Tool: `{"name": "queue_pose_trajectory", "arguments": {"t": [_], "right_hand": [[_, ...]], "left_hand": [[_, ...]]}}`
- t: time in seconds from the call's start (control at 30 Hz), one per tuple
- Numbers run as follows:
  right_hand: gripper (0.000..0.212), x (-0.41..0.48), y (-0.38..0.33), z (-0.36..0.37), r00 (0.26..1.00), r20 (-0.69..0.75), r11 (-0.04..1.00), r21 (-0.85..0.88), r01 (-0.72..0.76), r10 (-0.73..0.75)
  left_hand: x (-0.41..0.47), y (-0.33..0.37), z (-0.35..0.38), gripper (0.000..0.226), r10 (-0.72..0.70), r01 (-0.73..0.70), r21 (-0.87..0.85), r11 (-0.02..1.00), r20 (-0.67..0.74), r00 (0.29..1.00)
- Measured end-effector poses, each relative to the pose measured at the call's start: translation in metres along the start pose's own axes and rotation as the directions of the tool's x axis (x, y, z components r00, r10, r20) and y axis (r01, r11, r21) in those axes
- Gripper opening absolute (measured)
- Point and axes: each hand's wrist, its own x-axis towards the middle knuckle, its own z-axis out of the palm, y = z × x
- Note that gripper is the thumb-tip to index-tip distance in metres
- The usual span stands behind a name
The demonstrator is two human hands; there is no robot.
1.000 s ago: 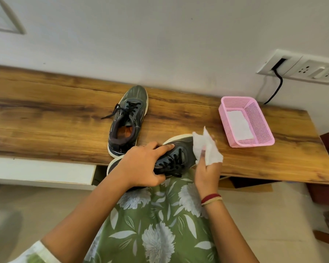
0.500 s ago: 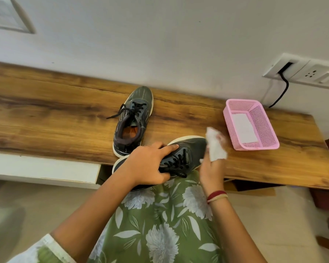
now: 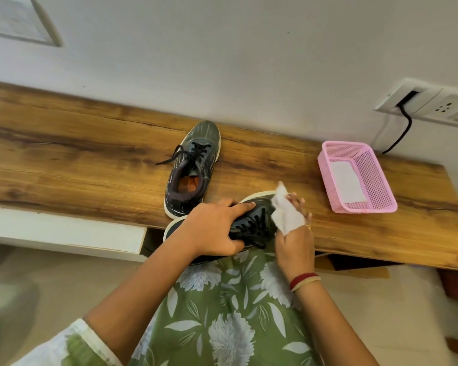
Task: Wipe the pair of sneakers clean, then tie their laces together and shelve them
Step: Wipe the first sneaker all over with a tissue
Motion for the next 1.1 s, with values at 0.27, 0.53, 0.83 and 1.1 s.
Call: {"name": "queue_pose_trajectory", "arguments": {"t": [0.27, 0.53, 0.83, 1.1], "right_hand": [[0.038, 0.004, -0.021, -0.018, 0.985, 0.049, 0.82, 0.548, -0.164, 0.164], [0.039, 0.01, -0.023, -0.012, 0.963, 0.03, 0.9, 0.349, -0.262, 0.268], [0.05, 0.019, -0.011, -0.013, 0.992, 0.026, 0.959, 0.255, -0.127, 0.125], [0.048, 0.013, -0.024, -0.012, 0.95, 0.226, 0.968, 0.173, 0.181, -0.218]], "left_hand": [[0.0, -0.002, 0.002, 0.09, 0.008, -0.008, -0.015, 1.0, -0.006, 1.0], [-0.002, -0.001, 0.006, 0.091, 0.043, -0.041, 0.032, 0.999, -0.046, 0.998], [-0.002, 0.0, 0.003, 0.086, 0.031, -0.03, 0.026, 0.999, -0.029, 0.999], [0.001, 0.002, -0.006, 0.053, -0.029, 0.032, -0.156, 0.987, 0.019, 0.999]]}}
